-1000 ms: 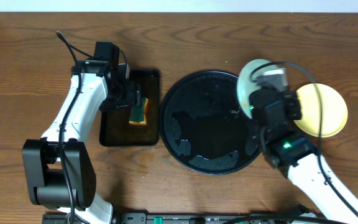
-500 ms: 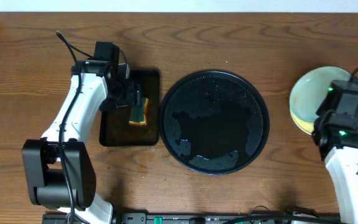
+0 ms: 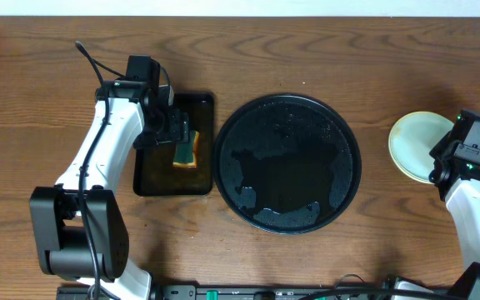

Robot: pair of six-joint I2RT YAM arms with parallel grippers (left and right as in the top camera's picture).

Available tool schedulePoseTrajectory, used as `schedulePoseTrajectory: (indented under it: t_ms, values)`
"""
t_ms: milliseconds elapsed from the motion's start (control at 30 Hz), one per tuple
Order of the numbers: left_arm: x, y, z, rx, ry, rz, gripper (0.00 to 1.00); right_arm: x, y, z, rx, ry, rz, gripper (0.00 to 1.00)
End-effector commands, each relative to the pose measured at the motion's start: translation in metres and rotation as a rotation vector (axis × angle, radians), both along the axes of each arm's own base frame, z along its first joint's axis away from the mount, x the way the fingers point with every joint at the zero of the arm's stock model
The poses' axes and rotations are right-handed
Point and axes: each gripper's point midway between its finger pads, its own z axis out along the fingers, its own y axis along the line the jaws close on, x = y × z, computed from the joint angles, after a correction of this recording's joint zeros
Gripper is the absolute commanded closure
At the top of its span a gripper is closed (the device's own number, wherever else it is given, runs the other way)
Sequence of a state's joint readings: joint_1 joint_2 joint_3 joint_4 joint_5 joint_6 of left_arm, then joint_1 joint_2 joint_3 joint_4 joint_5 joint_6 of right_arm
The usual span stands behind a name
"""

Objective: Clean dirty plates on tray and stack at the side
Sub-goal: 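Lift the blue plate with right gripper and stack it on the yellow plate, then open right gripper and withdraw it from the plate stack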

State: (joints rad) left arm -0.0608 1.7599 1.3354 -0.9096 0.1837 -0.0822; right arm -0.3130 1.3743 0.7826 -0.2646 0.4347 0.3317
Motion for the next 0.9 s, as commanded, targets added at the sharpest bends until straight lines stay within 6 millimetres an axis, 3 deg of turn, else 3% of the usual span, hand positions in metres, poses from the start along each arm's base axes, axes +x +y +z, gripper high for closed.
schedulePoseTrajectory:
  t_ms: [0, 133, 267, 333, 367, 433, 467, 700, 867]
  values:
    - [-0.001, 0.001, 0.000, 0.005, 0.001, 0.005, 0.21, 0.015, 0.015, 0.007, 0.091, -0.073, 0.078, 0.54]
    - [0.000, 0.000, 0.000, 0.004, 0.001, 0.005, 0.21, 0.033, 0.056, 0.013, 0.205, -0.127, 0.278, 0.51]
    - [0.001, 0.000, 0.001, 0.004, -0.008, 0.005, 0.21, 0.048, 0.120, 0.023, 0.313, -0.162, 0.584, 0.46]
    - [0.003, 0.000, 0.002, 0.004, -0.018, 0.005, 0.21, 0.049, 0.142, 0.022, 0.314, -0.141, 0.678, 0.41]
    - [0.004, 0.000, 0.003, 0.004, -0.022, 0.005, 0.21, 0.048, 0.152, 0.020, 0.309, -0.122, 0.712, 0.36]
    - [0.002, 0.002, 0.005, 0.014, -0.023, 0.008, 0.21, 0.043, 0.166, 0.016, 0.303, -0.077, 0.765, 0.13]
    - [0.000, 0.004, 0.006, 0.023, -0.015, 0.013, 0.21, 0.040, 0.171, 0.013, 0.306, -0.050, 0.772, 0.01]
    - [-0.042, 0.016, 0.015, 0.081, 0.119, 0.079, 0.21, -0.004, 0.179, 0.010, 0.398, 0.189, 0.738, 0.01]
    - [-0.065, 0.017, 0.046, 0.076, 0.072, 0.080, 0.21, -0.038, 0.180, 0.019, 0.411, 0.257, 0.727, 0.01]
